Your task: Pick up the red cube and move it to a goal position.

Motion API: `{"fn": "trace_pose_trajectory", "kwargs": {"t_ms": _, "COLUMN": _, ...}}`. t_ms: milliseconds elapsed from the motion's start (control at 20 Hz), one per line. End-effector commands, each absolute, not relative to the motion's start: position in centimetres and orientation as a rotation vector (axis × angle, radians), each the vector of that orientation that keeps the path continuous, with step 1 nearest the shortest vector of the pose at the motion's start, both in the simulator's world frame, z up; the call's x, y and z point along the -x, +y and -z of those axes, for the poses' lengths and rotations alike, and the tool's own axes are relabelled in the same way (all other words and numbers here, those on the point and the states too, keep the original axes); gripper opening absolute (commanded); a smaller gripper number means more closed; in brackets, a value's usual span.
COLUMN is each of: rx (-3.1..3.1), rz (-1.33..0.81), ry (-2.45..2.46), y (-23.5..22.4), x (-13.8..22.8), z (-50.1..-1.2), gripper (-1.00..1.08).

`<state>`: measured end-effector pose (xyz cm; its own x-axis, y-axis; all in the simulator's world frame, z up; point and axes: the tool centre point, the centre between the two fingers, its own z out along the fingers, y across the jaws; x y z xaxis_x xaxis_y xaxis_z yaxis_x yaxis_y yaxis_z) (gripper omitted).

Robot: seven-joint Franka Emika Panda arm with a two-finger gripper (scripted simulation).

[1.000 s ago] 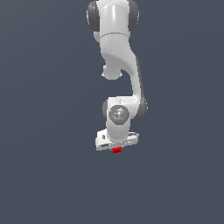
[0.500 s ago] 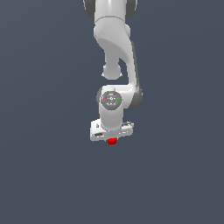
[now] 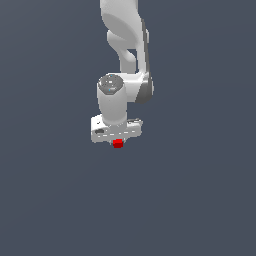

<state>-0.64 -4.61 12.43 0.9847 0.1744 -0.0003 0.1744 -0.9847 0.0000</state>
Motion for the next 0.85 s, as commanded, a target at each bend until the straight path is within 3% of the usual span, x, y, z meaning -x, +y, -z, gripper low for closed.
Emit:
{"fn": "trace_pose_trajectory", "kwargs": {"t_ms": 0, "rx": 3.129, "rz": 0.000, "ry": -0.275, "y": -5.6, "x": 1.9, "z": -13.9, "gripper": -1.00}}
{"fn": "trace_pose_trajectory", "kwargs": {"t_ms": 800, "rx": 3.129, "rz": 0.000, "ry": -0.276, "y": -9.0, "x": 5.6, "z": -18.6, "gripper": -1.00}}
